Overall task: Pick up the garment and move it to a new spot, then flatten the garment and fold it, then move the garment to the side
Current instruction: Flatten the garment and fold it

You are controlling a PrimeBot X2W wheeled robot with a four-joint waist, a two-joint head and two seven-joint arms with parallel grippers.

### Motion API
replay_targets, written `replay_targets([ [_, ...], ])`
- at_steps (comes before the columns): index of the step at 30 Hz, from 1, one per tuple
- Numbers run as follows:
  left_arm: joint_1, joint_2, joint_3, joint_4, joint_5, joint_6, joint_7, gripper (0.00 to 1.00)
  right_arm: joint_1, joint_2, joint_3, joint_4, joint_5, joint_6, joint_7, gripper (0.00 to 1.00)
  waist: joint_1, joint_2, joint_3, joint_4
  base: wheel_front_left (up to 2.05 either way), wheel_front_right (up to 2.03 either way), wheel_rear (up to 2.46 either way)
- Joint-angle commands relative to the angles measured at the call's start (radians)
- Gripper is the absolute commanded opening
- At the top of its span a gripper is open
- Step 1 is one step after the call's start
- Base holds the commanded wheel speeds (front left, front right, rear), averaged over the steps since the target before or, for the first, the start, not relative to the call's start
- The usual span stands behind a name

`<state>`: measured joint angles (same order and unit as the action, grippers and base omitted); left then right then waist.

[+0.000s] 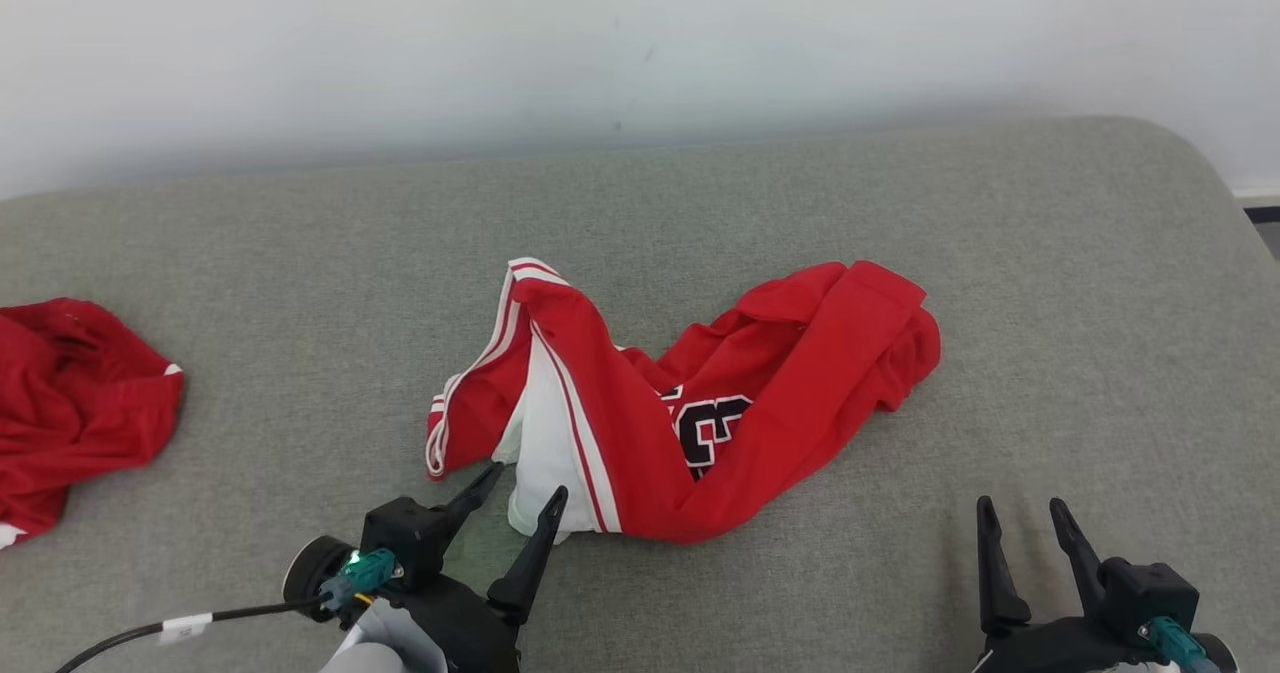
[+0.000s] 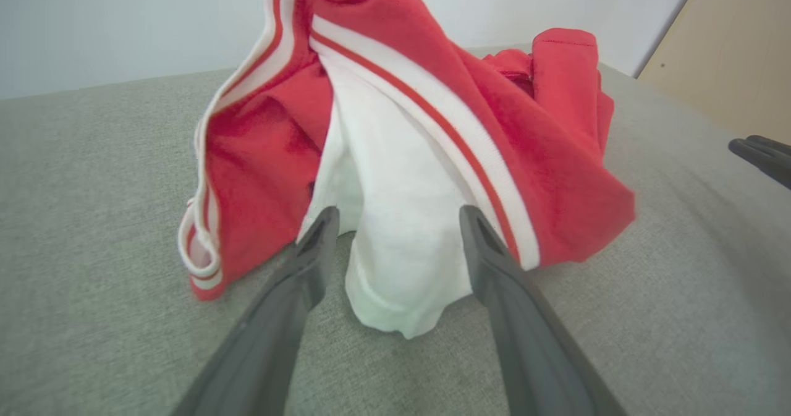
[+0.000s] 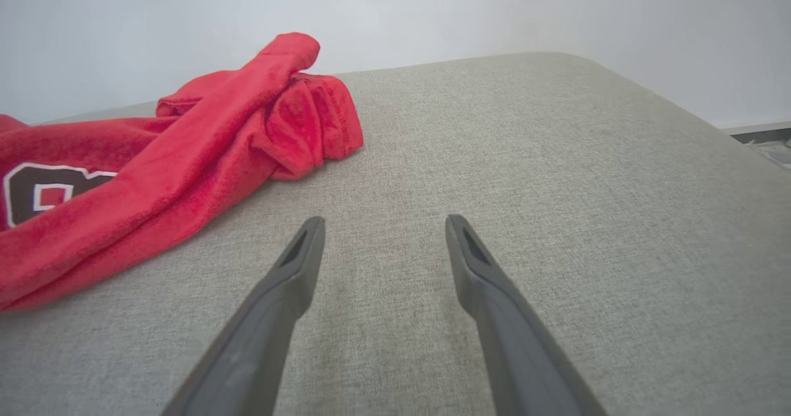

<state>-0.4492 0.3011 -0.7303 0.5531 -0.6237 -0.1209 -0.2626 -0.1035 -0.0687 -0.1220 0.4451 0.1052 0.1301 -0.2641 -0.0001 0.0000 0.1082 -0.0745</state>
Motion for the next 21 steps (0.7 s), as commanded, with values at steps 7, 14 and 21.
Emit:
replay_targets([
  [7,-0.018,-0.032,0.017,0.100,0.006,-0.010,-0.003,0.00,-0.007,-0.002,0.002,-0.004,0.009,0.002,0.000,1.00,0.0001,0.0000,0.025,-0.049,0.00,0.00,0.00],
  [14,0.023,-0.055,0.061,0.039,0.010,-0.009,-0.003,0.00,0.029,0.002,-0.023,-0.006,0.005,0.002,0.000,1.00,0.0001,0.0000,-0.007,-0.025,0.00,0.00,0.00],
  [21,0.139,-0.031,0.047,-0.137,0.025,0.012,0.002,0.00,0.048,0.002,-0.018,-0.004,0.007,0.002,0.000,1.00,0.0001,0.0000,-0.048,0.032,0.00,0.00,0.00],
])
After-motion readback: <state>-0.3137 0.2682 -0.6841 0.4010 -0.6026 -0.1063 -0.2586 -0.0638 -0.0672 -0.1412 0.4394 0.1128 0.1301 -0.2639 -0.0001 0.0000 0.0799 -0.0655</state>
